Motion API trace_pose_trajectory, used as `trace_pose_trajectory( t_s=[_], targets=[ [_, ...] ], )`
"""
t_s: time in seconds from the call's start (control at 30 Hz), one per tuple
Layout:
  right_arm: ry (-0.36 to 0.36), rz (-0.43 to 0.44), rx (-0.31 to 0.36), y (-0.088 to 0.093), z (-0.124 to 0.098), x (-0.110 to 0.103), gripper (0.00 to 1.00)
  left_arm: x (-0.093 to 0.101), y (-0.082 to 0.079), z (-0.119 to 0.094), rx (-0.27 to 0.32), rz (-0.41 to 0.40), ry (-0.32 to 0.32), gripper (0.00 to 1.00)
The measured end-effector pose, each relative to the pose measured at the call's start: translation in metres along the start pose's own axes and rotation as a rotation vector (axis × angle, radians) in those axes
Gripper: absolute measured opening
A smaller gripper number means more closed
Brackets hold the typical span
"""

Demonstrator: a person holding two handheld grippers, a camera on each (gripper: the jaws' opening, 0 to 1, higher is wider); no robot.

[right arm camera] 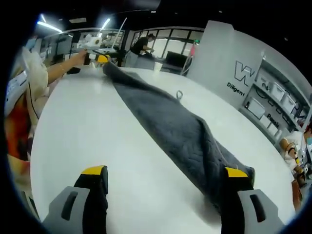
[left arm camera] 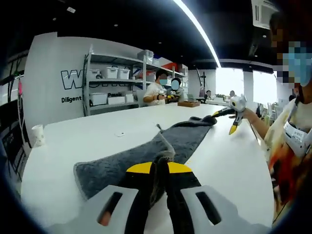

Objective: Open the folded towel by lifting each exposed corner and separating the folded layers until the towel lies flat within the target outline without major curled edges

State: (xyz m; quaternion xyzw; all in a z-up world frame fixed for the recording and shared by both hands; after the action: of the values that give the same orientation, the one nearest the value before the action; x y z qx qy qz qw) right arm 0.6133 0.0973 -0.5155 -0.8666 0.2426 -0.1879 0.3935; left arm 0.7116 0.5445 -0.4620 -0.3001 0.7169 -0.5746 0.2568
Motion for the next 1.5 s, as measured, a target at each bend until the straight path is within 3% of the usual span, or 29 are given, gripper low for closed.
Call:
trace_pose_trajectory(
  t_s=[0.27, 0.57, 1.1, 1.3, 1.43, 1.5],
  targets=[
    [-0.007, -0.007, -0.009, -0.001, 0.002, -0.001, 0.96, -0.016, 0.012, -0.019, -0.012, -0.034, -0.060, 0.08],
    [-0.014, -0.013, -0.017, -0.003, 0.004, -0.002, 0.96, -0.027, 0.033, -0.031, -0.096, 0.046, -0.124, 0.08],
    [-0.015, -0.012, -0.033, 0.003, 0.002, -0.005, 0.96, -0.049, 0.051, -0.042, -0.117, -0.037, -0.190, 0.08],
    [-0.017, -0.015, -0.034, 0.002, 0.002, -0.005, 0.96, -0.038, 0.054, -0.042, -0.122, -0.030, -0.156, 0.11],
    [-0.019, -0.016, -0.035, 0.001, 0.004, -0.006, 0.96, -0.027, 0.058, -0.041, -0.128, 0.026, -0.126, 0.25],
    [-0.023, -0.019, -0.035, 0.000, 0.006, -0.007, 0.96, -0.021, 0.062, -0.041, -0.144, 0.049, -0.107, 0.27]
  ],
)
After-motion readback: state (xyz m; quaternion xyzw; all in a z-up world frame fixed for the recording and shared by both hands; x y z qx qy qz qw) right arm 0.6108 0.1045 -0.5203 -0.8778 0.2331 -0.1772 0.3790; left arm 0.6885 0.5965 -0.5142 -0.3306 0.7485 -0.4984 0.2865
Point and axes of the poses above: the point that each gripper's makers call its tool centre point, and the gripper's own axes: z roughly forward along the fingers, x roughly to its right, y roughly out of its underside, the point moved 2 cm from there along -z, roughly backward along the fingers, and after that the axes turned 15 degrees about -y, right-handed, at the moved point
